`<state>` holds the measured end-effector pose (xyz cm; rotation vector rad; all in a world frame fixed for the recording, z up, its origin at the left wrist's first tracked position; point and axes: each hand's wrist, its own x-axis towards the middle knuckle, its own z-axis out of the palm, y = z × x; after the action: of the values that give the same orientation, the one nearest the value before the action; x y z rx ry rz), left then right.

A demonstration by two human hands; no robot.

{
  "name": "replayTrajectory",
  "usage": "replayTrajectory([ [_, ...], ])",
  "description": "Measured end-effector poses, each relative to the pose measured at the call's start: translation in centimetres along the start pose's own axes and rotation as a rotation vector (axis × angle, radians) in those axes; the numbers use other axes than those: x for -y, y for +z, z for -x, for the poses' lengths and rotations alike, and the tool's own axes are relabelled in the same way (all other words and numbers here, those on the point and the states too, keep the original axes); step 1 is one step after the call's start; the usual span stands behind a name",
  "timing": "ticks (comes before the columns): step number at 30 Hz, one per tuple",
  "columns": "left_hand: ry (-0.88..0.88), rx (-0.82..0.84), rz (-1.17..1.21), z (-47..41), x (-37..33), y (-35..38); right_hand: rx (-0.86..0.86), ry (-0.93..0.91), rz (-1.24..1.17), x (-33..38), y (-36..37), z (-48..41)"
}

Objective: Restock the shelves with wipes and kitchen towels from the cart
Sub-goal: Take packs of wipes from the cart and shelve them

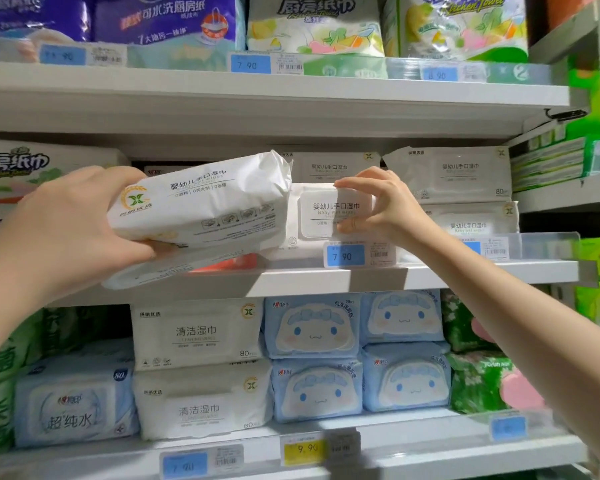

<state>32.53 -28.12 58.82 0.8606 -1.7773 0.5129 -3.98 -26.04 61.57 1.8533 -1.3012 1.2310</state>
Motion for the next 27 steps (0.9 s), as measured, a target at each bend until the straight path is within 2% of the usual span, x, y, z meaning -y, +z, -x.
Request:
replayTrajectory([
  [4, -0.011, 0.012, -0.004, 0.3, -0.3, -0.4, 0.062, -0.02, 0.031, 0.2, 0.0, 0.4],
  [7, -0.004, 0.019, -0.014, 0.7, -0.2, -0.7, 0.145, 0.014, -0.046, -0.4, -0.6, 0.8],
  [12, -0.012, 0.056, -0.049, 0.7, -0.8, -1.1, 0.182, 0.081, -0.091, 0.2, -1.3, 0.7],
  [13, -0.009, 0.058, -0.06, 0.6, -1.0, -1.2, 0.204, 0.097, -0.046, 0.1, -1.3, 0.3],
  [16, 0.0, 0.055, -0.083, 0.5, -1.0, -1.3, 0.297, 0.101, 0.358, -0.1, -1.0, -0.9],
  [17, 0.004, 0.053, -0.084, 0.4, -1.0, -1.3, 0.288, 0.104, 0.413, -0.1, -0.8, -1.2],
  [22, 0.031, 0.038, -0.054, -0.2, -1.2, -1.6, 0.151, 0.046, 0.41, -0.1, 0.1, -1.0],
  [27, 0.1, 0.045, -0.144, -2.3, -1.8, -2.9, 0.252, 0.072, 0.395, 0.0, -0.4, -1.1],
])
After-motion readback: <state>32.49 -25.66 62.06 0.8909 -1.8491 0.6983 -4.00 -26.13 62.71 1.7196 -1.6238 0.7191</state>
